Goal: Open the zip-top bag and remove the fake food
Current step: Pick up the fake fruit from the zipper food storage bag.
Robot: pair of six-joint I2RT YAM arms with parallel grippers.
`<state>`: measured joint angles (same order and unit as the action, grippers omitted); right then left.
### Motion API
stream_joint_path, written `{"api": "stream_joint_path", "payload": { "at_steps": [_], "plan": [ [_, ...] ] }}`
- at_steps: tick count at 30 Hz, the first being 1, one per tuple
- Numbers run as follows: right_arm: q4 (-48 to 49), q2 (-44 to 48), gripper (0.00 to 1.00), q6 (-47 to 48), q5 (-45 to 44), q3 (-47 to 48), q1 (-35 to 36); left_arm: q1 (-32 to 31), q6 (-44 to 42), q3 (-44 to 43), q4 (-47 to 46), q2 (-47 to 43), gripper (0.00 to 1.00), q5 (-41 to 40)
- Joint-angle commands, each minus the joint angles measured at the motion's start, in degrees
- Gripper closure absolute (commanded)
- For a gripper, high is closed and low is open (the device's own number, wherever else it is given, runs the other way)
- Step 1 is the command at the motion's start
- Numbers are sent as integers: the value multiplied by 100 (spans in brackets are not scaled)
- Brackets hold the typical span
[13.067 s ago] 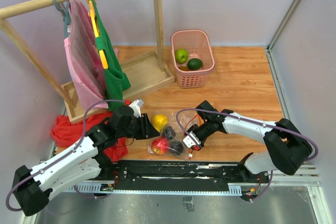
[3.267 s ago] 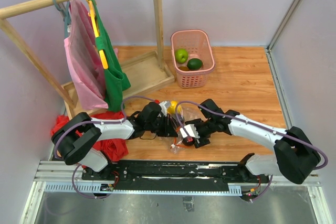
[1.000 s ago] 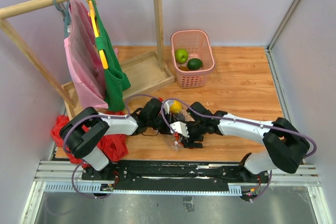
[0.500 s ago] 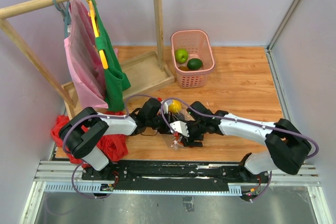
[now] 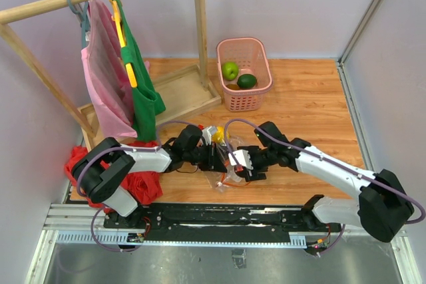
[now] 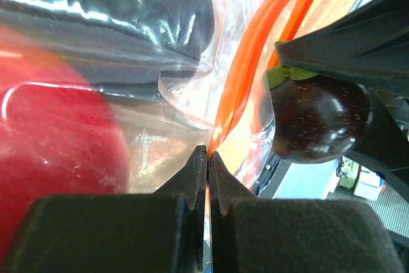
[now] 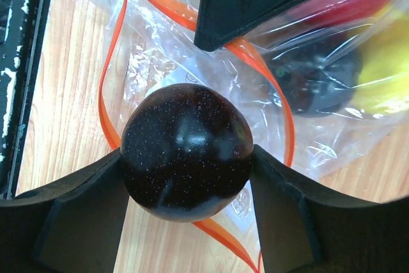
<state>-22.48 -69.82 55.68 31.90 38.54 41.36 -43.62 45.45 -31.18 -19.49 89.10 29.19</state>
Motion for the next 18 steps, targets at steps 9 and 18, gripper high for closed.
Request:
{"api": "stream_joint_path", "payload": {
  "at_steps": [9, 18],
  "plan": [
    [-685, 693, 58, -140, 1332, 806, -742, 72, 217, 170, 999, -278, 85, -379],
    [-350, 415, 58, -1448, 1606, 2245, -1782, 80, 105, -14, 1379, -1034, 58, -780]
  ]
}}
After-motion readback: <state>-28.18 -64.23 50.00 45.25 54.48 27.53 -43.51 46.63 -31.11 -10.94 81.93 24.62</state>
